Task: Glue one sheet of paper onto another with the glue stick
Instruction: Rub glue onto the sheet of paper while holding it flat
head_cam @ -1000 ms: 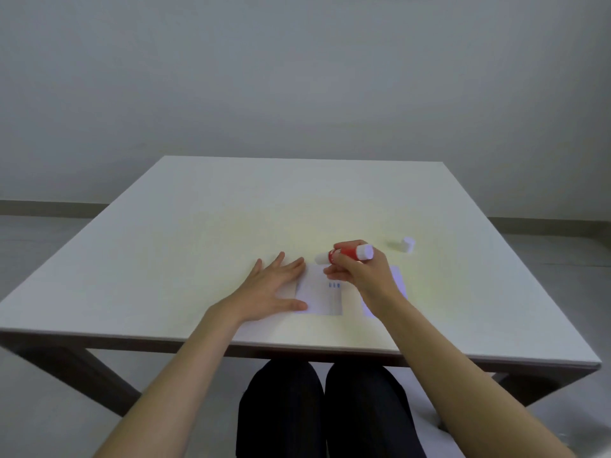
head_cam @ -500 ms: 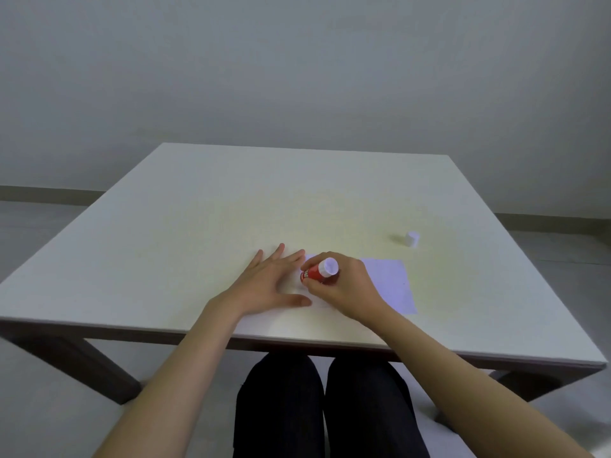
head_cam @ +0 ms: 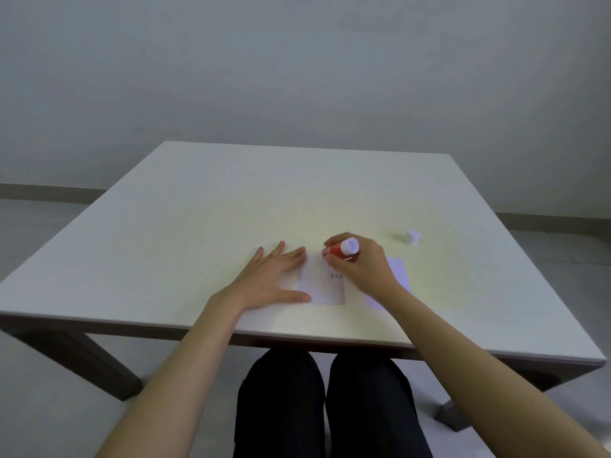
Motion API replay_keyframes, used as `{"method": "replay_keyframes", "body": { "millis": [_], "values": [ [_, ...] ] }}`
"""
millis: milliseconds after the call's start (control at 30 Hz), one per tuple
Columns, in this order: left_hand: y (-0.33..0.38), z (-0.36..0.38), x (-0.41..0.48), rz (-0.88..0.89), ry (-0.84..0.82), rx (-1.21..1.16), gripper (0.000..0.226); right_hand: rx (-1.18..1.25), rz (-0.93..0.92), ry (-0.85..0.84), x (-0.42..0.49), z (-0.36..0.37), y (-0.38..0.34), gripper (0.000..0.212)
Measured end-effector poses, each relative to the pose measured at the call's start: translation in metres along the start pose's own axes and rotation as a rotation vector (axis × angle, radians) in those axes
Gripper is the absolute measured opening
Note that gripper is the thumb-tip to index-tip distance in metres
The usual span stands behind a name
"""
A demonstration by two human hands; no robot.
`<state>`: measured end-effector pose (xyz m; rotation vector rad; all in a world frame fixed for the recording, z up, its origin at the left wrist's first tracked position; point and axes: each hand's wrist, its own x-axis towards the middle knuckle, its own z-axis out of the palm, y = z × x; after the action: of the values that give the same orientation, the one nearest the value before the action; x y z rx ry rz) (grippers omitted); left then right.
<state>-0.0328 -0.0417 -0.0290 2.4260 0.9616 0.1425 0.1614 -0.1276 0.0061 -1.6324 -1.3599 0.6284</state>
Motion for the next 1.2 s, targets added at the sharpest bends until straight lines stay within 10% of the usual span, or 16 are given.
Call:
{"method": "replay_keyframes", "body": {
  "millis": [1200],
  "values": [
    [0.004,-0.002,-0.002,-0.026,0.029,-0.047,0.099,0.063,-0.043,-0.106,-0.030,-0.001,0.010,0.006]
  ]
}}
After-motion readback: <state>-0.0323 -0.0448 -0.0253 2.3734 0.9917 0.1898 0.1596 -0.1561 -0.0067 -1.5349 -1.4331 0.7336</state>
